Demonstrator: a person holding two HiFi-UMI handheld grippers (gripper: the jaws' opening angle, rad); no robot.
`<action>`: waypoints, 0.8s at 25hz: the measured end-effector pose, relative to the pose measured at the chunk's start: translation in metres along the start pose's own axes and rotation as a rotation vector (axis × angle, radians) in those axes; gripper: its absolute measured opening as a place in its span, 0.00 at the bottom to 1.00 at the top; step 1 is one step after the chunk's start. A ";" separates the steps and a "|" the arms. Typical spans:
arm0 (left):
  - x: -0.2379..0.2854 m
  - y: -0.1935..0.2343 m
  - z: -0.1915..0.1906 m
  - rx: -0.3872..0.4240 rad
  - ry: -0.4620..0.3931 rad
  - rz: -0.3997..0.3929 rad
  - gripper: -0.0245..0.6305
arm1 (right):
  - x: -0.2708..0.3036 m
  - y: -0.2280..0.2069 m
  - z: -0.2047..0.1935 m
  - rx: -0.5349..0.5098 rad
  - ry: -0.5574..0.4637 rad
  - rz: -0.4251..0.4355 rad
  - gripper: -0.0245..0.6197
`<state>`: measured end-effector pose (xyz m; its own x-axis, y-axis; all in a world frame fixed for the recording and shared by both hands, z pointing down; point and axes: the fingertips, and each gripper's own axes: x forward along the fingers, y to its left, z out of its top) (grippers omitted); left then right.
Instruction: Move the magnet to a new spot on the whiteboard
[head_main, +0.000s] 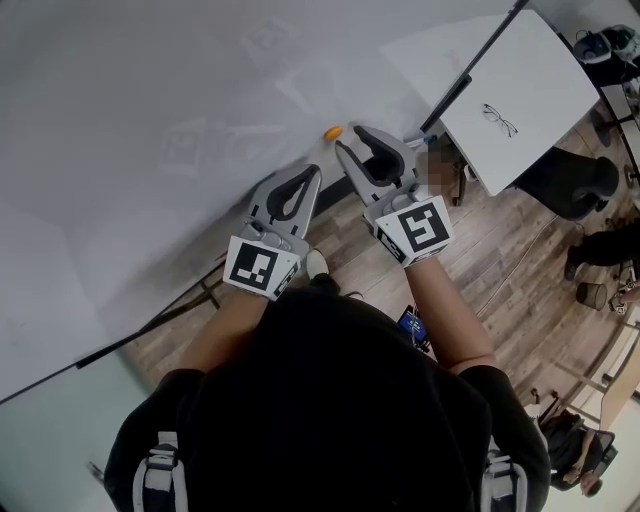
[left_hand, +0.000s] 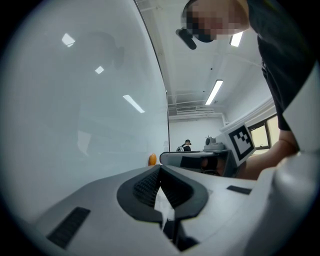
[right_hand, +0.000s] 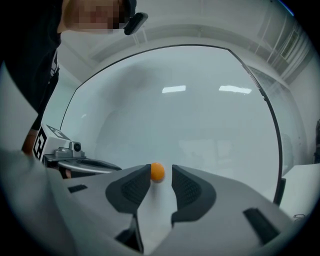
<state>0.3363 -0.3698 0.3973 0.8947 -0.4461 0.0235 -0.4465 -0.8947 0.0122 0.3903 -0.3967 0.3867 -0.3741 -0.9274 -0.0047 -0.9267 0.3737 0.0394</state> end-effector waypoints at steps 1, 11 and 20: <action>0.000 0.000 -0.001 -0.001 0.001 0.000 0.04 | -0.004 -0.002 -0.001 0.003 0.005 -0.004 0.24; -0.011 -0.021 0.005 0.004 0.009 -0.021 0.04 | -0.045 0.012 0.000 0.018 0.028 0.017 0.17; -0.025 -0.036 0.012 0.021 0.011 -0.060 0.04 | -0.074 0.032 0.007 0.014 0.021 0.000 0.05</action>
<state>0.3301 -0.3262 0.3847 0.9195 -0.3917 0.0342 -0.3916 -0.9201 -0.0074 0.3884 -0.3164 0.3809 -0.3733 -0.9276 0.0159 -0.9272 0.3736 0.0253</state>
